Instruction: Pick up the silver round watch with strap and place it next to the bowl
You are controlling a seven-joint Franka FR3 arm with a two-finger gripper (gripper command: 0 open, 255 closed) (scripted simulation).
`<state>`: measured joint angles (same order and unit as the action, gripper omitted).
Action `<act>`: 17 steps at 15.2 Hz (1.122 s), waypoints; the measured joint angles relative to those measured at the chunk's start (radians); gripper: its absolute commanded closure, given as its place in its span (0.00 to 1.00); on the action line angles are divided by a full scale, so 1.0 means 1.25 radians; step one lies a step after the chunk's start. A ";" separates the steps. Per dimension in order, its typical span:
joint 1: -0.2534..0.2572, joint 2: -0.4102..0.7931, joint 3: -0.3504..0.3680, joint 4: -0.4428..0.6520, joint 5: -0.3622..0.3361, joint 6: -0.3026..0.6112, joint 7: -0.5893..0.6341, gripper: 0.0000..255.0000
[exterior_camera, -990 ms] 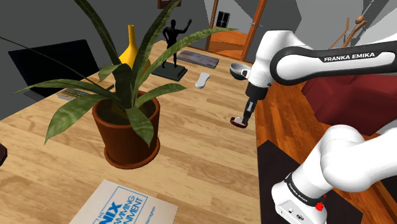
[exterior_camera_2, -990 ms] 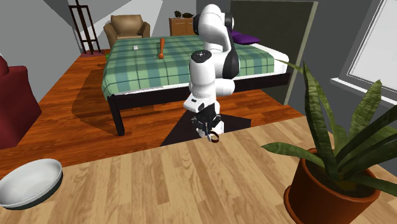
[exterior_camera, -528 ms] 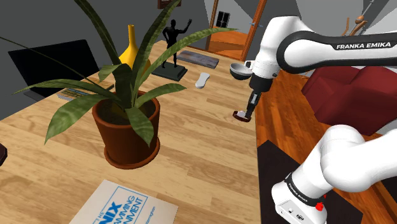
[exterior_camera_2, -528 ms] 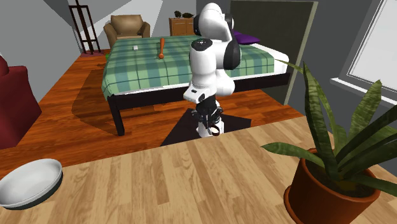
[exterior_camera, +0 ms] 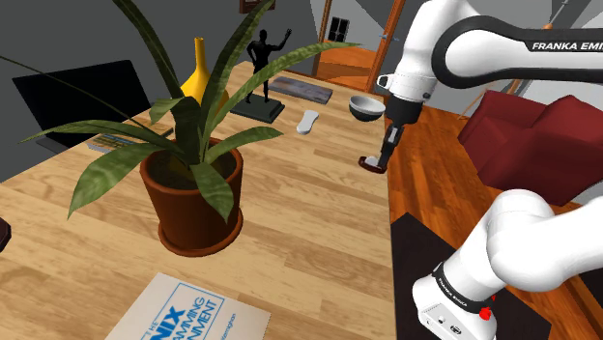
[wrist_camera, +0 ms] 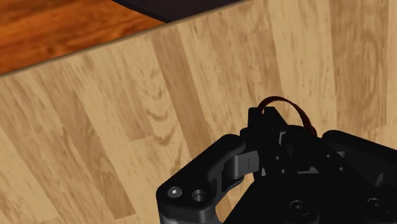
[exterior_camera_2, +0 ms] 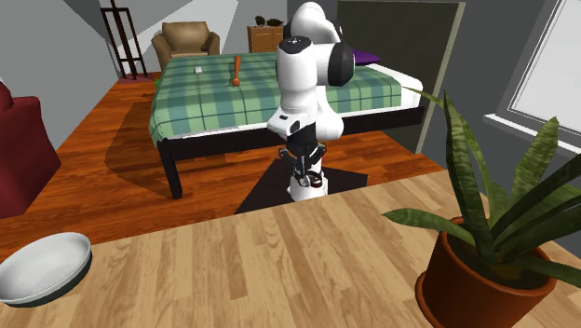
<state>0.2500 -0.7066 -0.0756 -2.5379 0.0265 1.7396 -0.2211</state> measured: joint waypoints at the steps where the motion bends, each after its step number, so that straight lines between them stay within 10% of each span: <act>1: -0.004 0.007 -0.008 0.010 -0.006 -0.003 -0.009 1.00; 17: -0.087 0.292 -0.248 0.262 -0.098 0.028 -0.303 1.00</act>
<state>0.1415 -0.3415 -0.3854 -2.2101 -0.0958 1.7749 -0.6001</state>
